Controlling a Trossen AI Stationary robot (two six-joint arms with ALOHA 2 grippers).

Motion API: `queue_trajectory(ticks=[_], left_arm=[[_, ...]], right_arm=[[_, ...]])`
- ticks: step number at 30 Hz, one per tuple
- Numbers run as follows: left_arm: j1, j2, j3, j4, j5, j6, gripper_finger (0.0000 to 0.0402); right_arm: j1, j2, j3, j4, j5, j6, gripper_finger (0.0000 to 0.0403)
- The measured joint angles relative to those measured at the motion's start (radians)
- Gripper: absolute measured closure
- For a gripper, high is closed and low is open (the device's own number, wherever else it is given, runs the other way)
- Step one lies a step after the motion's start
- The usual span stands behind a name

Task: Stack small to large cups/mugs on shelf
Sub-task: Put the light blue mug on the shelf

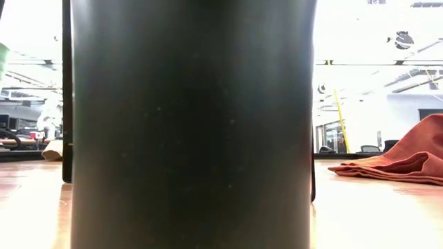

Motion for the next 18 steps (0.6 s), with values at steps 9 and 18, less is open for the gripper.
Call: queue_trajectory(ticks=[9, 18], left_arm=[[-0.012, 0.013, -0.001, -0.003, -0.064, 0.005, 0.0227], [-0.012, 0.037, -0.001, 0.021, -0.074, 0.010, 0.0227]], right_arm=[[-0.040, -0.034, 0.000, 0.026, -0.004, 0.018, 0.0403], [-0.039, -0.033, 0.000, 0.042, -0.032, 0.027, 0.0403]])
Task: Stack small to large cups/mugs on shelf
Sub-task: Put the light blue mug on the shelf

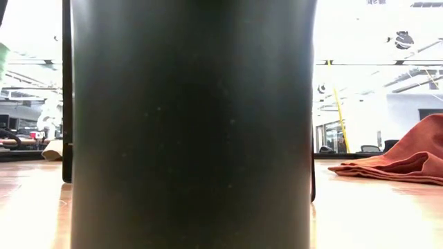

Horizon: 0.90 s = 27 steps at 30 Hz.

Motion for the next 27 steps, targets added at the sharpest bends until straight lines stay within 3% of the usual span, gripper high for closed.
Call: queue_trajectory(ticks=[27], left_arm=[[0.001, 0.021, 0.000, 0.017, 0.033, -0.020, 0.0227]], right_arm=[[-0.012, 0.061, 0.000, 0.054, -0.058, -0.003, 0.0403]])
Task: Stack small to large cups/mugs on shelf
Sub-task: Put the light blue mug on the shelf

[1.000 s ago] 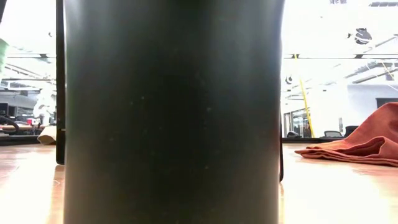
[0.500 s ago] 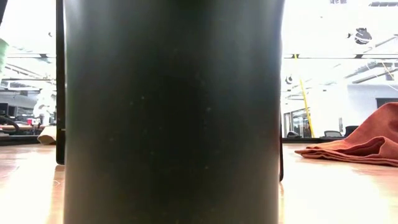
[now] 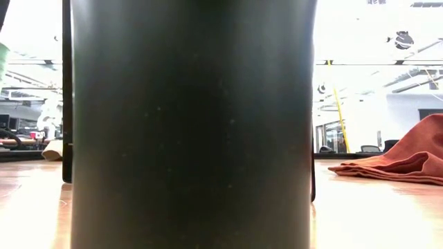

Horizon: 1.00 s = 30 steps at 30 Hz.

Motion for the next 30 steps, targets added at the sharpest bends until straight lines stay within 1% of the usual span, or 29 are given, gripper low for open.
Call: queue_trajectory(ticks=[8, 11, 14, 18, 20, 22, 28, 30], left_arm=[[0.001, 0.010, 0.000, -0.006, -0.002, 0.000, 0.0227], [0.002, 0.010, 0.000, -0.021, -0.007, -0.001, 0.0227], [0.002, 0.010, 0.000, -0.056, -0.033, -0.015, 0.0227], [0.006, 0.010, 0.000, -0.079, -0.027, -0.024, 0.0230], [0.006, 0.010, 0.000, -0.078, -0.027, -0.024, 0.0242], [0.006, 0.010, 0.000, -0.076, -0.027, -0.023, 0.0264], [0.006, 0.010, 0.000, -0.073, -0.005, -0.001, 0.0352], [0.006, 0.010, 0.000, -0.073, 0.000, 0.004, 0.0357]], right_arm=[[0.002, 0.000, 0.000, 0.042, -0.041, 0.017, 0.0403], [0.002, 0.000, 0.000, 0.042, -0.043, 0.016, 0.0403], [0.001, 0.000, 0.000, 0.041, -0.042, 0.014, 0.0403], [0.001, 0.000, 0.000, 0.037, -0.041, 0.011, 0.0403], [0.001, 0.000, 0.000, 0.038, -0.041, 0.011, 0.0403], [0.001, 0.000, 0.000, 0.039, -0.040, 0.011, 0.0403], [0.000, 0.000, 0.000, 0.039, -0.040, 0.012, 0.0403], [0.001, 0.000, 0.000, 0.039, -0.040, 0.012, 0.0403]])
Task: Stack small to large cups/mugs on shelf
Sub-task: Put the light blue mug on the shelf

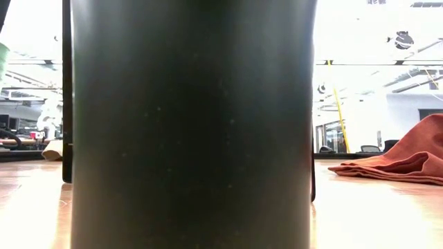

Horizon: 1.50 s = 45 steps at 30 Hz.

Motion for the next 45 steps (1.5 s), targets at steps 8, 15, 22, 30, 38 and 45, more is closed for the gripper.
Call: queue_trajectory(ticks=[8, 15, 22, 30, 38, 45], left_arm=[[-0.001, 0.000, 0.000, 0.004, -0.004, 0.030, 0.0357], [-0.008, 0.000, 0.000, -0.023, -0.075, 0.049, 0.0357], [-0.022, 0.000, 0.002, -0.038, -0.173, 0.040, 0.0357], [-0.072, -0.002, -0.008, -0.218, -0.310, -0.057, 0.0357], [-0.133, -0.002, -0.007, -0.169, -0.372, -0.142, 0.0357], [-0.185, -0.002, -0.007, -0.193, -0.553, -0.252, 0.0357]], right_arm=[[0.000, 0.000, 0.000, -0.001, -0.001, 0.004, 0.0403], [-0.027, -0.020, -0.001, -0.016, 0.002, -0.010, 0.0403], [-0.073, -0.059, -0.001, -0.051, 0.003, -0.013, 0.0403], [-0.090, -0.121, -0.001, -0.123, 0.008, -0.011, 0.0401], [-0.115, -0.173, 0.000, -0.132, 0.053, -0.015, 0.0401], [-0.140, -0.225, 0.000, -0.142, 0.109, -0.023, 0.0402]])
